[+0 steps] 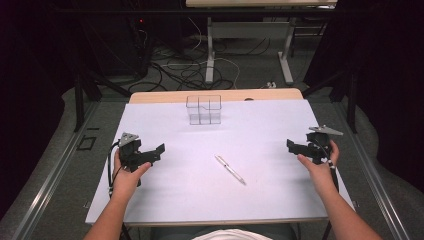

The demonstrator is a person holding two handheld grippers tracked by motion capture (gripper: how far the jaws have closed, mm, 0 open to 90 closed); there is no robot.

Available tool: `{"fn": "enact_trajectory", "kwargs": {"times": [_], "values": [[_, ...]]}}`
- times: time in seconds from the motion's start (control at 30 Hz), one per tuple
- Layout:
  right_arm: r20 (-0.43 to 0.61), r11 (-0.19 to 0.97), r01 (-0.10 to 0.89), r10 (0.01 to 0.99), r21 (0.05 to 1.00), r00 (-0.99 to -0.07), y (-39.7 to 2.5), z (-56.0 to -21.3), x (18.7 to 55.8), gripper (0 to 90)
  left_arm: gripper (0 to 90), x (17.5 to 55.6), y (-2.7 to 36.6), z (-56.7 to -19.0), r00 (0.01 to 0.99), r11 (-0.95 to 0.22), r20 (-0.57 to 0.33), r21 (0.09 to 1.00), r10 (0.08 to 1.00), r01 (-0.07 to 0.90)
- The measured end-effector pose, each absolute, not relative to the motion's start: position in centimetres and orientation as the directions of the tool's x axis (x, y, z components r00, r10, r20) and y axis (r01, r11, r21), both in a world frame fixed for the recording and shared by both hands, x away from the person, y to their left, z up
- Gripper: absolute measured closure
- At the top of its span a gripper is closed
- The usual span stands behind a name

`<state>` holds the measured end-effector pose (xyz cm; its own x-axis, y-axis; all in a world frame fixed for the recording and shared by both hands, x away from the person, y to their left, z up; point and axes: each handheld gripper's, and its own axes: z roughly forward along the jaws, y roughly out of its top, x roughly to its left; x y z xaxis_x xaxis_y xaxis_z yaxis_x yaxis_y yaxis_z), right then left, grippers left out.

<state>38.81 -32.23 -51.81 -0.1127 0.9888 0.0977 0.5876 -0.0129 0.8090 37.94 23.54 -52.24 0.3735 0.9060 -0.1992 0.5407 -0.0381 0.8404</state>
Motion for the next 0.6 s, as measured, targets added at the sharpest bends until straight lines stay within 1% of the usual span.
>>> {"fn": "enact_trajectory", "kwargs": {"times": [0.2,0.27,0.43,0.6], "values": [[0.106,-0.021,0.588,0.988,0.809,-0.111,-32.4,-51.8,38.8,1.1,0.2,37.9,23.0,-52.3,0.394,-0.065,-0.183,0.839,0.901,0.540],[0.100,-0.021,0.583,0.990,0.812,-0.104,-32.4,-51.8,38.8,1.1,0.2,37.8,22.9,-52.1,0.426,-0.071,-0.196,0.842,0.883,0.535],[0.098,-0.016,0.584,0.989,0.812,-0.110,-32.3,-51.8,38.7,1.2,0.3,37.8,22.5,-51.9,0.443,-0.087,-0.185,0.846,0.877,0.526],[0.094,-0.007,0.583,0.988,0.813,-0.120,-32.1,-51.8,38.4,1.6,0.5,37.9,22.2,-51.6,0.441,-0.071,-0.201,0.848,0.875,0.525]]}}
